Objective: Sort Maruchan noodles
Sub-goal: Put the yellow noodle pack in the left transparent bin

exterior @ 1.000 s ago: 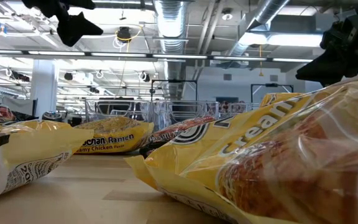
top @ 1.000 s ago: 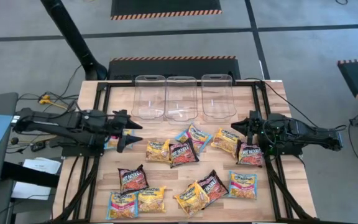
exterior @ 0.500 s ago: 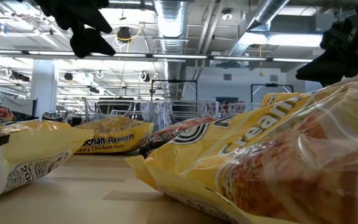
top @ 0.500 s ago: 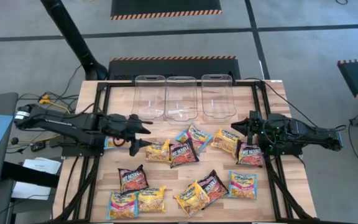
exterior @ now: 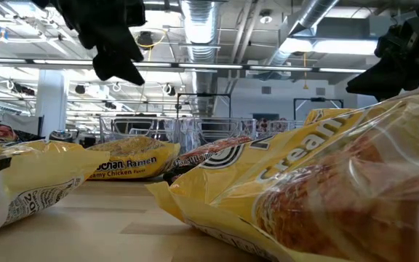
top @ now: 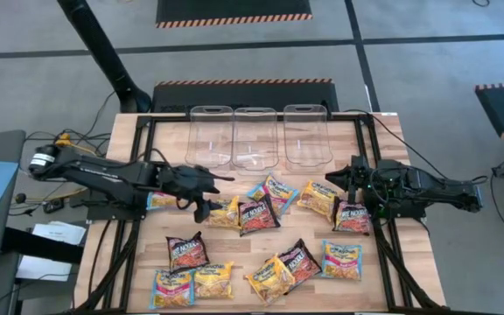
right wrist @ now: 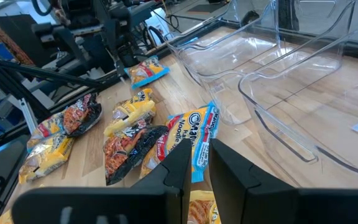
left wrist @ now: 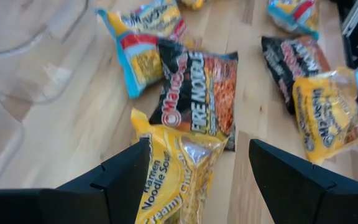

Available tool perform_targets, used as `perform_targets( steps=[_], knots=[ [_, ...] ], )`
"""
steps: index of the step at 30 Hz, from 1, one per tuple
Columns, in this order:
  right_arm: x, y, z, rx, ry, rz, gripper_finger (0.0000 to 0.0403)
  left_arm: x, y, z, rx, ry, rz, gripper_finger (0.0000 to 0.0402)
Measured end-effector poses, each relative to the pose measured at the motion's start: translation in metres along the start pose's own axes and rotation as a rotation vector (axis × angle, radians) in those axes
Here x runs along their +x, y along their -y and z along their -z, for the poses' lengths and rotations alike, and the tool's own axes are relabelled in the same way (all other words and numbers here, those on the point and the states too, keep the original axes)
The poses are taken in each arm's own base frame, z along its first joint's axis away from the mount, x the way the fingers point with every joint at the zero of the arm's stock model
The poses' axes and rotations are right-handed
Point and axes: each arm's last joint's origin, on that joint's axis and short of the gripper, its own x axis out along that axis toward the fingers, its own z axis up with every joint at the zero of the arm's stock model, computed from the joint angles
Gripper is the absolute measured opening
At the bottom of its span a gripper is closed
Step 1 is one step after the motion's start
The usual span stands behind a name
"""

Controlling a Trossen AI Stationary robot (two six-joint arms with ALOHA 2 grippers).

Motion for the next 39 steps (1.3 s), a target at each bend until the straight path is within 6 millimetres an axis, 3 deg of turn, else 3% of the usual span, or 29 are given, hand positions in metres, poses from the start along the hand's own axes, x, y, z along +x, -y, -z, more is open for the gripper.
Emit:
perform_targets(
  steps=[25,39],
  knots=[
    [0.0,0.001,0.0,-0.001,0.012,0.028,0.0082,0.066,0.004,0.04,0.046,-0.287,-0.064,0.0263],
    [0.0,0.001,0.0,-0.001,0.013,0.03,0.0082,0.101,-0.004,0.06,0.038,-0.337,-0.207,0.0263]
  ],
)
